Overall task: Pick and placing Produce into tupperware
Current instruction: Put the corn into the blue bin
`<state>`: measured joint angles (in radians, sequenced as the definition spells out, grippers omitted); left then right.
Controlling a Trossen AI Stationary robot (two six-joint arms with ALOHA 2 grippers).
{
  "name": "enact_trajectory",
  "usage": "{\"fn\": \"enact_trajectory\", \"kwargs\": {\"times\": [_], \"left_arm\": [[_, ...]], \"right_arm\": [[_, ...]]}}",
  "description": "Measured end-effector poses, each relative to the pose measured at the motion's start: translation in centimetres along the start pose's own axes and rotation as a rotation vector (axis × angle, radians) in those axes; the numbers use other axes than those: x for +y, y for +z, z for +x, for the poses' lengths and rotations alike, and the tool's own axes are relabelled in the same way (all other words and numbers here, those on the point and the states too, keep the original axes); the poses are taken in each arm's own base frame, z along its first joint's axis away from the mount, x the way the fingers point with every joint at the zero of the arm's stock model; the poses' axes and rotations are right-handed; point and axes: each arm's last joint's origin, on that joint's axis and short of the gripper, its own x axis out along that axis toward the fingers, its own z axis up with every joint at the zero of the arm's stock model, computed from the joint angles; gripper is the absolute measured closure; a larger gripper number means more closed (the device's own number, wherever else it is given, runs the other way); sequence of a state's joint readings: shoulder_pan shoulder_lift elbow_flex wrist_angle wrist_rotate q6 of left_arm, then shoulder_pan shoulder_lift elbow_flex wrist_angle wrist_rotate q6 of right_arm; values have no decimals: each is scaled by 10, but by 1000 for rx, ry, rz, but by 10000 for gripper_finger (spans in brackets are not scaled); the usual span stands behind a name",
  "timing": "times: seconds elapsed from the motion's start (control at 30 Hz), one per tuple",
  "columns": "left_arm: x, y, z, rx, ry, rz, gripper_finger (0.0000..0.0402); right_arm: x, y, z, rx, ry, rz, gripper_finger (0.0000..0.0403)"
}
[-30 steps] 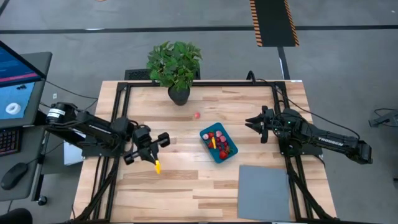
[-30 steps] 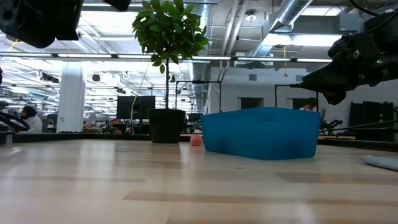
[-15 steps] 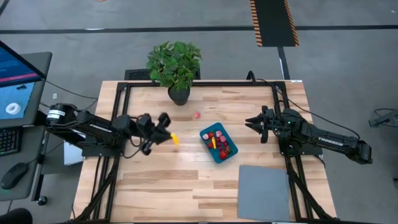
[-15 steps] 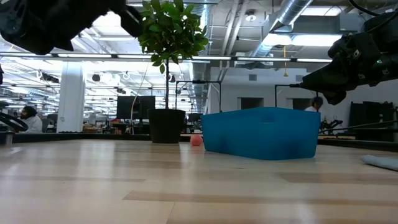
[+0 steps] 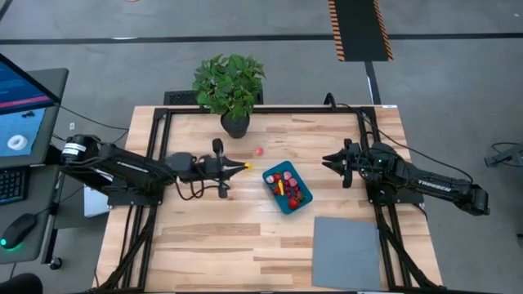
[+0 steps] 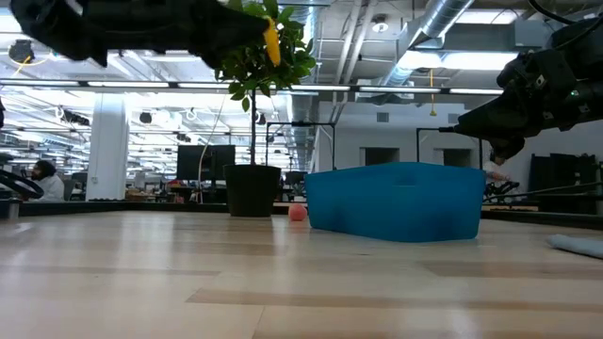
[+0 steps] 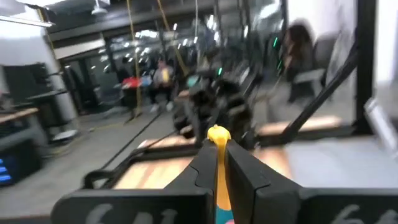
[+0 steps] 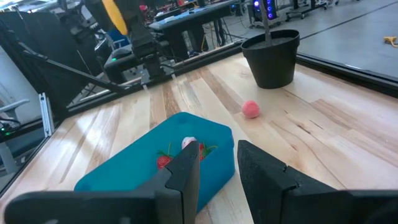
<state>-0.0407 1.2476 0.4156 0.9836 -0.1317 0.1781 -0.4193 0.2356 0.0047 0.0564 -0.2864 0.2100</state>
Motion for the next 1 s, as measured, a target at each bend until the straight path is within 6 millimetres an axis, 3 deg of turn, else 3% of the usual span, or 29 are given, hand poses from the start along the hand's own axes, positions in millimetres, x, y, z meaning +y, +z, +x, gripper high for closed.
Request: {"fn": "enact_trajectory", "kwargs": {"times": [0.23,0.43,0.7,0.83,0.9,1.0], "left_arm": [[-12,16,21,292,150,273,397],[-13,26,27,440,198,348,397],[-10,28,52,595,321,229,397],[-9,30,81,653,249,79,397],[-10,30,98,694,163,50,397],[-7,25,120,780,166,19,397]], "right_arm": [[0,0,0,0,0,0,272],[0,0,0,0,0,0,272],[0,0,0,0,0,0,272],[0,0,0,0,0,0,272],[0,0,0,0,0,0,272],[0,0,0,0,0,0,272]]}}
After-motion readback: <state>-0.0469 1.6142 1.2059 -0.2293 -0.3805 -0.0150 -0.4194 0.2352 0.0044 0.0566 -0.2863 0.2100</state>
